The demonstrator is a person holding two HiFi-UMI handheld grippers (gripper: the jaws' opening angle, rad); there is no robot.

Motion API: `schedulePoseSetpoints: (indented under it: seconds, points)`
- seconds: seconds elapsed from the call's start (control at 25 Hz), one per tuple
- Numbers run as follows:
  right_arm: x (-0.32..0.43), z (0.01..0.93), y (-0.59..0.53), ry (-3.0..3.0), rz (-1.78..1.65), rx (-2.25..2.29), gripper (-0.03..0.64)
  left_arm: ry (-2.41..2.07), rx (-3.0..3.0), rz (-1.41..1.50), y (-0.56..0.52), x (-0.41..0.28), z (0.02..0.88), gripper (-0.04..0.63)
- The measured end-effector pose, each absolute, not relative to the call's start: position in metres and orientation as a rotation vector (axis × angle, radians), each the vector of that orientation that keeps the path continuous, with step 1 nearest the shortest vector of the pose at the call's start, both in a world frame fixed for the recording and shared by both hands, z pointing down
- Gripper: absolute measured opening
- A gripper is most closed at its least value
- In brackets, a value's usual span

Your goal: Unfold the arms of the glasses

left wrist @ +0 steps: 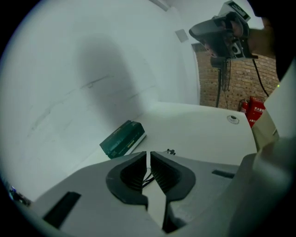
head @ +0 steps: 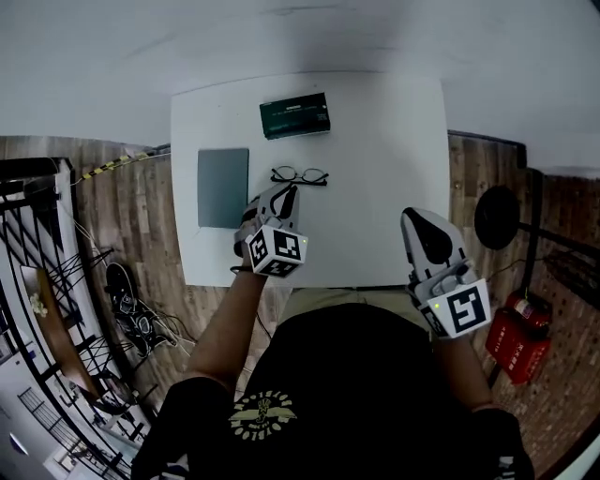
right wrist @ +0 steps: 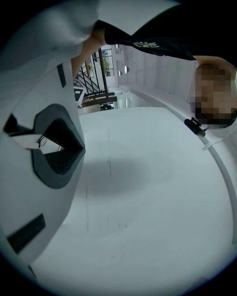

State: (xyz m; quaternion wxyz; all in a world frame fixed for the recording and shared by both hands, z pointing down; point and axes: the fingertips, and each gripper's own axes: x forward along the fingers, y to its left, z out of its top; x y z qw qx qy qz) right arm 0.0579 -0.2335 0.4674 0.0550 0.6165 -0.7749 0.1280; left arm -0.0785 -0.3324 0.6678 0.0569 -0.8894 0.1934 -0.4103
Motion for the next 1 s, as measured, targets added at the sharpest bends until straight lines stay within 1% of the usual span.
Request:
schedulePoseSetpoints:
  seconds: [0.24, 0.4, 0.52, 0.76, 0.88, 1.0]
  points:
    - [0.070, 0.479, -0.225, -2.293, 0.419, 1.957, 0.002, 0.420, -2.551, -1.410, -0.341, -0.073, 0.720, 0.019]
    - [0.084, 0.494, -0.208, -2.206, 0.478, 2.015, 0.002, 0.333, -2.450, -1.504, -0.344, -0.072, 0.744, 0.063]
    - [0.093, 0.495, -0.199, -2.180, 0.485, 2.067, 0.002, 0.292, -2.377, -1.519, -0.346, -0.068, 0.753, 0.080]
    - [0.106, 0.495, -0.179, -2.117, 0.509, 2.135, 0.002, 0.199, -2.214, -1.568, -0.344, -0.062, 0.767, 0.081]
    - [0.113, 0.496, -0.171, -2.095, 0.515, 2.156, 0.002, 0.176, -2.162, -1.604, -0.344, -0.062, 0.774, 0.100]
    - [0.117, 0.500, -0.166, -2.076, 0.531, 2.166, 0.002, 0.164, -2.127, -1.625, -0.345, -0.060, 0.779, 0.103]
